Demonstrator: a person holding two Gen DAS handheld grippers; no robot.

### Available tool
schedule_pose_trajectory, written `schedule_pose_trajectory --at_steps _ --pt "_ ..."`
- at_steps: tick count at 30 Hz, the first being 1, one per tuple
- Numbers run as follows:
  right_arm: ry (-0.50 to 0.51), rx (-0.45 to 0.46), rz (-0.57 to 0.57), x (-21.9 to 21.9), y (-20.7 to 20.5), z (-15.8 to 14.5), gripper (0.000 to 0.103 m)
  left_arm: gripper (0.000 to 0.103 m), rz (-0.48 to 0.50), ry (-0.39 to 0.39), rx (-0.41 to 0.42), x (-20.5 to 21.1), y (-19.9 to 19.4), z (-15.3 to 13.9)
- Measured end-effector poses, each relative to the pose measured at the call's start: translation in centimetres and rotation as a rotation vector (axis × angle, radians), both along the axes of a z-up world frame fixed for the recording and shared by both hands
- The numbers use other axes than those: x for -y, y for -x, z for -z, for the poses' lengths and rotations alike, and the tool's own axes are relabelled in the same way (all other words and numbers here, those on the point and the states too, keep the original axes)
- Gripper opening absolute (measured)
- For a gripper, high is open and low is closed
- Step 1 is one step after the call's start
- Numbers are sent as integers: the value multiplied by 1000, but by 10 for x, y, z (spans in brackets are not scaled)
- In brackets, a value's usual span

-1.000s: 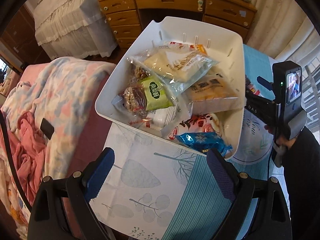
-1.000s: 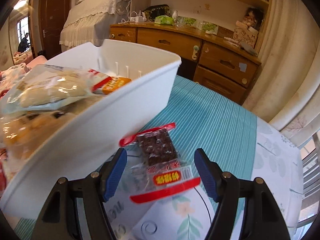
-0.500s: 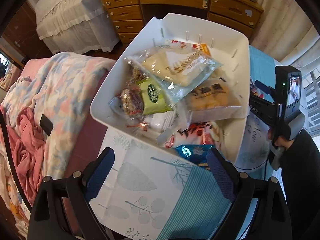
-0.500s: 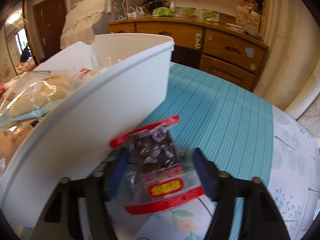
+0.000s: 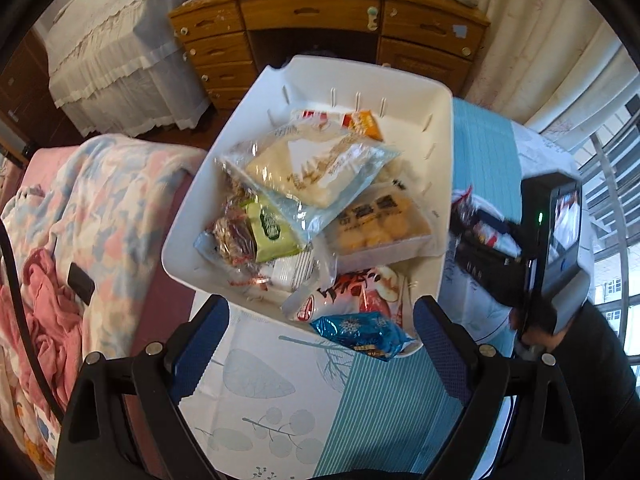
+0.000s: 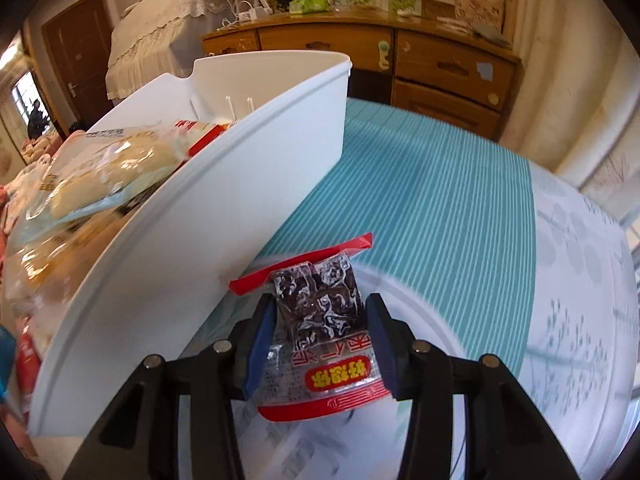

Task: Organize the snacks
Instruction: 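Lower the date snack into the tray and open the right tool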

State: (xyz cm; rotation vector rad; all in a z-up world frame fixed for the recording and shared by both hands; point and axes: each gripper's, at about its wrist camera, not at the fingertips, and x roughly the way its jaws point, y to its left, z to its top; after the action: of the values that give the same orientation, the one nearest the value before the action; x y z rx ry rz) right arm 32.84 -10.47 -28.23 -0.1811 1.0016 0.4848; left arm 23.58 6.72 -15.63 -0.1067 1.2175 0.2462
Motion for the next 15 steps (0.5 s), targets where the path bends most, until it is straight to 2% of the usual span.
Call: schedule_pose_trajectory --at_steps 4,8,15 --pt "-4 -45 52 7 18 -6 46 93 19 -4 21 -5 3 -15" --pt "-8 -82 132 15 37 -17 45 93 49 27 45 -15 12 -27" --pt "-45 -67 251 13 69 -56 46 93 122 95 98 -35 31 -42"
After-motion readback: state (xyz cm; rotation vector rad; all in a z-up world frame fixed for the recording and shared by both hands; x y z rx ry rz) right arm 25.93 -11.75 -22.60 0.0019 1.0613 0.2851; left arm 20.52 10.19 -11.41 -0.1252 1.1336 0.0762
